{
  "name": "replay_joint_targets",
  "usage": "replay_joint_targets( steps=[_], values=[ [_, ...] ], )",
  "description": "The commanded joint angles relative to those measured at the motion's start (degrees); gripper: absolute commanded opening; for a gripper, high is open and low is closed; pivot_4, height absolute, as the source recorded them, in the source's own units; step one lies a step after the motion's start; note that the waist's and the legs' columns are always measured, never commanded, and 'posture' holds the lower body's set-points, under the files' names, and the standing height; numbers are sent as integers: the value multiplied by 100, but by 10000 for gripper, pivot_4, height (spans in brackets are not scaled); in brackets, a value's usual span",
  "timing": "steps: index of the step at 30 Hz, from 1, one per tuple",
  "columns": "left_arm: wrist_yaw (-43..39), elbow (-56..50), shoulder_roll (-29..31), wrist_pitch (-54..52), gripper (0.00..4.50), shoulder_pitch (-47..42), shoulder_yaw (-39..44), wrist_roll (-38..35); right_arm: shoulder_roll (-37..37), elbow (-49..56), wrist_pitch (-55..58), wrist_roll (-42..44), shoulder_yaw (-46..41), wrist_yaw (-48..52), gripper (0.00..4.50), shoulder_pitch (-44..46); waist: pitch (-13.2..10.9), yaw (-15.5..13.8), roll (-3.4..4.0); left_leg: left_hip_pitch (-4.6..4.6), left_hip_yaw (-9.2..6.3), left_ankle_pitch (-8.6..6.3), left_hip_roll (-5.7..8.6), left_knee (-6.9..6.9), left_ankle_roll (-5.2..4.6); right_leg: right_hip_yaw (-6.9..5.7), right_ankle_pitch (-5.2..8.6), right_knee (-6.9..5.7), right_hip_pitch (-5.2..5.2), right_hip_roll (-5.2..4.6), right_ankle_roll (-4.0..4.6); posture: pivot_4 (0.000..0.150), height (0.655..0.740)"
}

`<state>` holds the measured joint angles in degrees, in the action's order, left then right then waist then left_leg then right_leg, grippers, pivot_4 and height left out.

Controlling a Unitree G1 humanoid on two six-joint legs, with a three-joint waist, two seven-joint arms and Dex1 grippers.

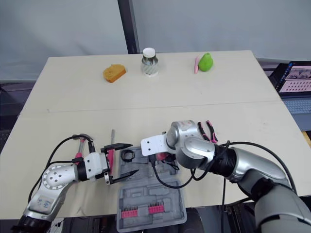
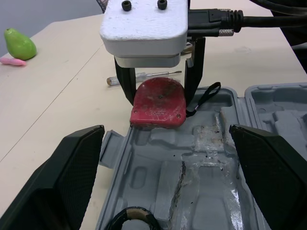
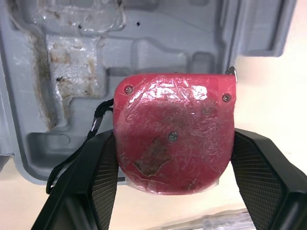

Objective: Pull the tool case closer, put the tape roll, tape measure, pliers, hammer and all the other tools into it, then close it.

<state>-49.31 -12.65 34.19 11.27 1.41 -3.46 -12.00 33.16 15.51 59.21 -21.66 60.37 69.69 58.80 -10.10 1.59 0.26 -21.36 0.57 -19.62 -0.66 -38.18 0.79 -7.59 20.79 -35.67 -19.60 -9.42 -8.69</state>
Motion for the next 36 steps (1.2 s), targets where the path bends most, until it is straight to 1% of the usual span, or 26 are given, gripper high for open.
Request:
replay_joint_targets(
  steps=[1, 9, 29, 31, 32, 33, 36],
  values=[
    [40, -159, -31, 60, 45000, 49, 8, -5, 9, 132, 16, -65, -66, 42, 29168, 80, 0, 2, 0, 0, 0, 0, 0, 0, 0, 0, 0, 0, 0, 0, 0, 1500, 7400],
    [52, -199, -46, 51, 45000, 80, 1, 0, 71, 81, -143, -71, -44, 18, 29168, -45, 0, 1, 0, 0, 1, 0, 0, 0, 0, 0, 0, 0, 0, 0, 0, 1500, 7400],
    [101, -294, -89, -94, 45000, 21, -52, 8, -54, -218, -419, -315, -153, -157, 29168, -332, 0, 1, 0, 0, 0, 0, 0, 0, 0, 0, 0, -1, 0, 0, 0, 1500, 7400],
    [102, -299, -95, -104, 45000, 17, -55, 8, -64, -228, -435, -323, -174, -171, 39500, -334, 0, 2, 0, 0, 0, 0, 0, 0, 0, 0, 0, -1, 0, 0, 0, 1500, 7400],
    [102, -295, -98, -107, 45000, 13, -56, 8, -70, -236, -444, -327, -185, -176, 42627, -332, 0, 2, 0, 0, 0, 0, 0, 0, 0, 0, 0, -1, 0, 0, 0, 1500, 7400],
    [101, -291, -100, -110, 45000, 9, -56, 9, -75, -244, -452, -331, -193, -179, 44669, -332, 0, 2, 0, 0, 0, 0, 0, 0, 1, 0, 0, -1, 0, 0, 0, 1500, 7400],
    [101, -286, -104, -113, 45000, 4, -54, 6, -78, -238, -462, -336, -222, -173, 44669, -321, 0, 2, 0, 0, 1, 0, 0, 0, 1, 0, 0, -1, 0, 0, 0, 1500, 7400]
  ],
)
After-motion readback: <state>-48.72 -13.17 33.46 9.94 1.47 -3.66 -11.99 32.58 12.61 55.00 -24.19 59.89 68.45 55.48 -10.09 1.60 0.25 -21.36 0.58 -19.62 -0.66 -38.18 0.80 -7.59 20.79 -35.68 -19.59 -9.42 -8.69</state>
